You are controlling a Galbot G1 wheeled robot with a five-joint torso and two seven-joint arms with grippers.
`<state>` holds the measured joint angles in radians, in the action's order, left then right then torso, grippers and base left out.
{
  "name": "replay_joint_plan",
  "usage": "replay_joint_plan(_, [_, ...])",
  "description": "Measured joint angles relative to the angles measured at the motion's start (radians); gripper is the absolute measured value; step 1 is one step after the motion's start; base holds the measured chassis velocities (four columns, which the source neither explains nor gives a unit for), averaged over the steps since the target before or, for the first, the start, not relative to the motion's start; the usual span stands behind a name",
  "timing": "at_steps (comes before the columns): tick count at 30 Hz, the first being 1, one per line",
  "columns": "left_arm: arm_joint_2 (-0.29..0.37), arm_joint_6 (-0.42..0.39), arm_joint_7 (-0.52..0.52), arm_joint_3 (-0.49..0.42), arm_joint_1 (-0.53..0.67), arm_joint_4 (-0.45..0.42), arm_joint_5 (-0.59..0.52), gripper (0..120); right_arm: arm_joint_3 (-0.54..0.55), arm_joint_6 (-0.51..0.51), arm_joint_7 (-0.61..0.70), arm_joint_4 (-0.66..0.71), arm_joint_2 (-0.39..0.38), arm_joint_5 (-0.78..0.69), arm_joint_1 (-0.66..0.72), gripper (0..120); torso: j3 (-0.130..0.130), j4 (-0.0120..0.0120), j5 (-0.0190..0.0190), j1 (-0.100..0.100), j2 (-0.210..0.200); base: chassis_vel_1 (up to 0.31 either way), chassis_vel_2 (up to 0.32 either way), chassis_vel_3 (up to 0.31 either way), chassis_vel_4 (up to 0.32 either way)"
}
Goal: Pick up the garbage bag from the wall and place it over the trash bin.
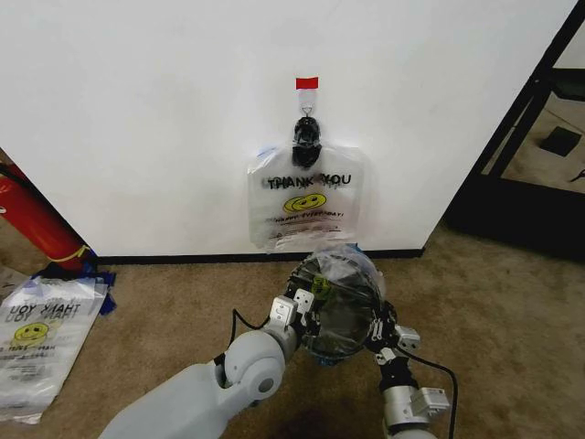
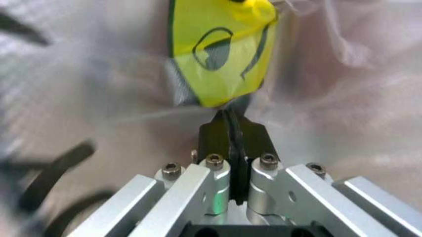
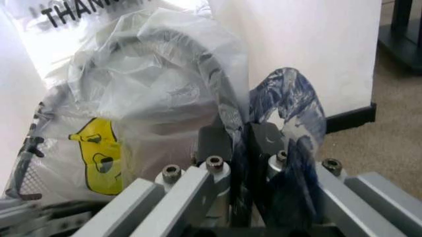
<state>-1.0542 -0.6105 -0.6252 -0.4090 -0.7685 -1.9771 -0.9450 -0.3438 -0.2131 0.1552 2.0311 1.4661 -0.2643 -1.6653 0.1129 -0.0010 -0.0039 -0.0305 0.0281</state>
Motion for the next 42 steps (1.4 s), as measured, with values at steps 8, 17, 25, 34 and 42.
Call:
replay_joint_plan(8, [-0.036,0.010,0.012,-0.022,0.063,0.097,0.008,0,0.000,0.009,0.000,0.001,-0.003,-0.008,0.014,1,0.000,0.0001,0.0001,0.000,0.000,0.000,0.000,0.000,0.000])
replay_joint_plan(17, [-0.090,0.008,0.009,-0.060,0.090,0.124,0.000,0,0.004,0.009,0.000,-0.012,-0.003,-0.010,0.019,1,0.000,0.0001,0.0001,0.000,0.000,0.000,0.000,0.000,0.000])
replay_joint_plan(25, [-0.127,0.006,0.005,-0.089,0.126,0.181,-0.010,0,0.004,0.009,0.001,-0.013,-0.006,-0.013,0.022,1,0.000,0.0001,0.0000,0.000,0.000,0.000,0.000,0.000,0.000])
replay_joint_plan(34, [-0.175,0.006,-0.002,-0.113,0.163,0.262,-0.025,0,0.013,0.011,0.001,-0.010,-0.008,-0.021,0.024,1,0.000,0.0001,0.0001,0.000,0.000,0.000,0.000,0.000,0.000])
replay_joint_plan(42, [-0.195,0.012,-0.003,-0.118,0.176,0.304,-0.040,0,0.013,0.019,0.005,-0.003,-0.013,-0.047,0.024,1,0.000,0.0001,0.0001,0.000,0.000,0.000,0.000,0.000,0.000])
